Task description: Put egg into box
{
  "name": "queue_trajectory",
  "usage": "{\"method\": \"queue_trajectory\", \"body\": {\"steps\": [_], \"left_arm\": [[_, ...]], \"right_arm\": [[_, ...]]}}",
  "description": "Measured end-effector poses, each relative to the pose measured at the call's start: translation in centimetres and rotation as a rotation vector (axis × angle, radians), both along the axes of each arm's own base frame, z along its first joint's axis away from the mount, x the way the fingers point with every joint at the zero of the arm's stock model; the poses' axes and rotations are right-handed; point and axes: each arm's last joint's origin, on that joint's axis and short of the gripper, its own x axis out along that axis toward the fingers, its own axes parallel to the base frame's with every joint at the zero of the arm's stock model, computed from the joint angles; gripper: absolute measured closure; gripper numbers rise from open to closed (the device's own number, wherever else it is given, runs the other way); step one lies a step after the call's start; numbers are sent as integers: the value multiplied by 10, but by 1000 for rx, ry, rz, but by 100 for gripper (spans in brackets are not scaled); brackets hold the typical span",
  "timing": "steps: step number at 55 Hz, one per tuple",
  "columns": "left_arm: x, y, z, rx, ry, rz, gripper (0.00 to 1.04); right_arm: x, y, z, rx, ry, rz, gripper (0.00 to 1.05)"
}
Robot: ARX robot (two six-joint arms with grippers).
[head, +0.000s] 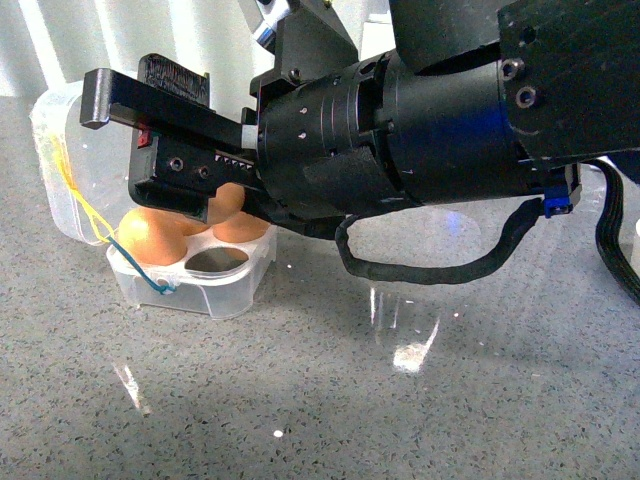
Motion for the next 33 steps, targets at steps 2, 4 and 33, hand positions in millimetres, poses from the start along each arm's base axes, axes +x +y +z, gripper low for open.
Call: {"method": "queue_trajectory", "body": {"steps": [2, 4, 33], "left_arm": [[0, 0, 0, 0, 0, 0, 7], [0, 0, 0, 0, 0, 0, 7], [0, 0, 0, 0, 0, 0, 7]], "right_arm": [[0, 0, 0, -1, -3, 4, 44], [0, 0, 0, -2, -5, 7, 38], [-1, -1, 5, 3, -32, 15, 7]]}}
